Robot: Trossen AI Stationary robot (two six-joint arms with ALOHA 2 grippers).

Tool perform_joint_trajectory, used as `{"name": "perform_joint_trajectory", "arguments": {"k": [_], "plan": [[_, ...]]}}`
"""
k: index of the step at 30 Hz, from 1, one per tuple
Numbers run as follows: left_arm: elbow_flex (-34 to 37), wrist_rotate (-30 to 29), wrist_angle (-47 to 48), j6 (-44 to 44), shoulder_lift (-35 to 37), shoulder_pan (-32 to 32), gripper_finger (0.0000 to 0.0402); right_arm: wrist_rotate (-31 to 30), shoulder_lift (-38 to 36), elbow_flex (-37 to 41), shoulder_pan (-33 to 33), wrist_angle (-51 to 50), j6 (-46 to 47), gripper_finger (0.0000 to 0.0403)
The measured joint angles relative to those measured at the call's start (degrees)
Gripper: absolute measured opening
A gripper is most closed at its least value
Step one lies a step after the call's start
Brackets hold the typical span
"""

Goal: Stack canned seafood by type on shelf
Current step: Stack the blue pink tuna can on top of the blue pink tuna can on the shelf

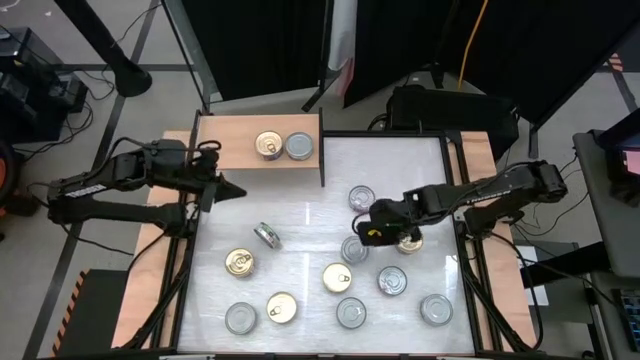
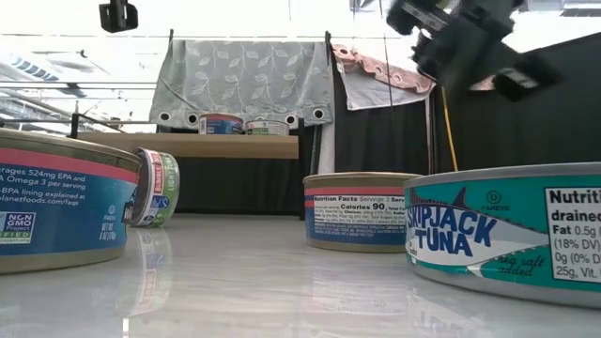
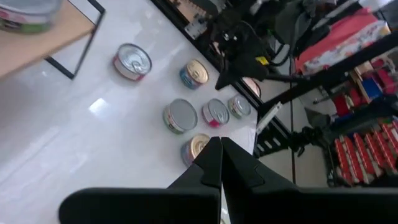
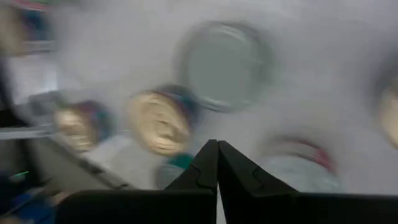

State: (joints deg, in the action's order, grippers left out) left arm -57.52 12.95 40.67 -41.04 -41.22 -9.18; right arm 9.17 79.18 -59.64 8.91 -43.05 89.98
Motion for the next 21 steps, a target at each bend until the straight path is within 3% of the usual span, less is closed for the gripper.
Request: {"name": "perform_joint_trajectory", "arguments": {"k": [6,12,21], "plan": [[0.0,-1.3,0.0,1.5,-2.3,2.7,0.0002,1.8,0.0,0.0,1.4,-16.9,4.7,0.0],[0.0,-1.5,-0.1,2.5,-4.2,4.5,0.0002,7.4,0.0,0.0,1.4,-29.7,2.0,0.0],[0.0,-2.5,-3.1,2.6,-4.6,6.7,0.0002,-0.3,0.0,0.0,1.3,-31.8,-1.1,0.0]]}}
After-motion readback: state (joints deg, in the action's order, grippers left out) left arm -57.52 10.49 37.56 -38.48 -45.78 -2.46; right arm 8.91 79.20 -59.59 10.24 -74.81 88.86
